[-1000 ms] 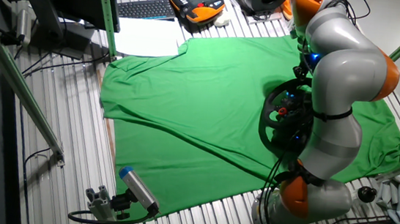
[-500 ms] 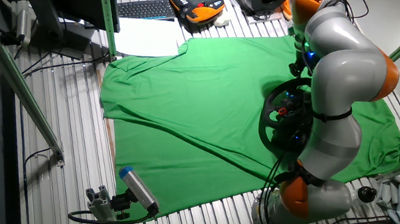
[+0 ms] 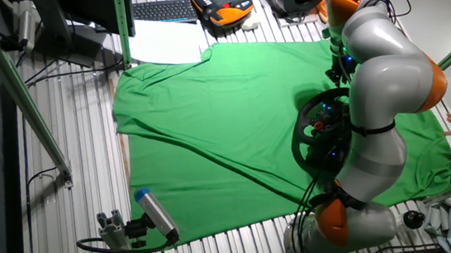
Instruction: Rotate the steering wheel 90 degrees clockwise
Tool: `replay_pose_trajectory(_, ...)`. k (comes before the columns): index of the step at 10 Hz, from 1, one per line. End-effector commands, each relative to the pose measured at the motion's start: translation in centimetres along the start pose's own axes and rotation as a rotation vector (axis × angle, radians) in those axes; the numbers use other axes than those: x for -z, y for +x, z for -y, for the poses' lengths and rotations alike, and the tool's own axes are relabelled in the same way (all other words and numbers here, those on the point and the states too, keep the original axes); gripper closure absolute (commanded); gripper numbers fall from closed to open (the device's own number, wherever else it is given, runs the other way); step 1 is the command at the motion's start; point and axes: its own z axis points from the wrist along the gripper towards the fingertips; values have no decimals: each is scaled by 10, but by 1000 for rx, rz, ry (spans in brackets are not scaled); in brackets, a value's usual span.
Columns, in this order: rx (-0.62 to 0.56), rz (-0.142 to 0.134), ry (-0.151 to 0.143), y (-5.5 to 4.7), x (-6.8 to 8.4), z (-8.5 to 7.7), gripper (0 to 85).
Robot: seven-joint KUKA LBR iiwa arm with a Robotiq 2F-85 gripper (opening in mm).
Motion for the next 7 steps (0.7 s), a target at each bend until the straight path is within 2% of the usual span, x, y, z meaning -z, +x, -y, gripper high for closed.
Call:
replay_pose_trajectory(1, 9, -7, 4, 5, -1, 3, 850)
replay_pose_trajectory(3, 36, -30, 5, 19, 0, 4, 850)
replay_pose_trajectory(5, 46, -32, 19, 32, 2, 2, 850)
replay_pose_trajectory(7, 57, -39, 20, 38, 1, 2, 850)
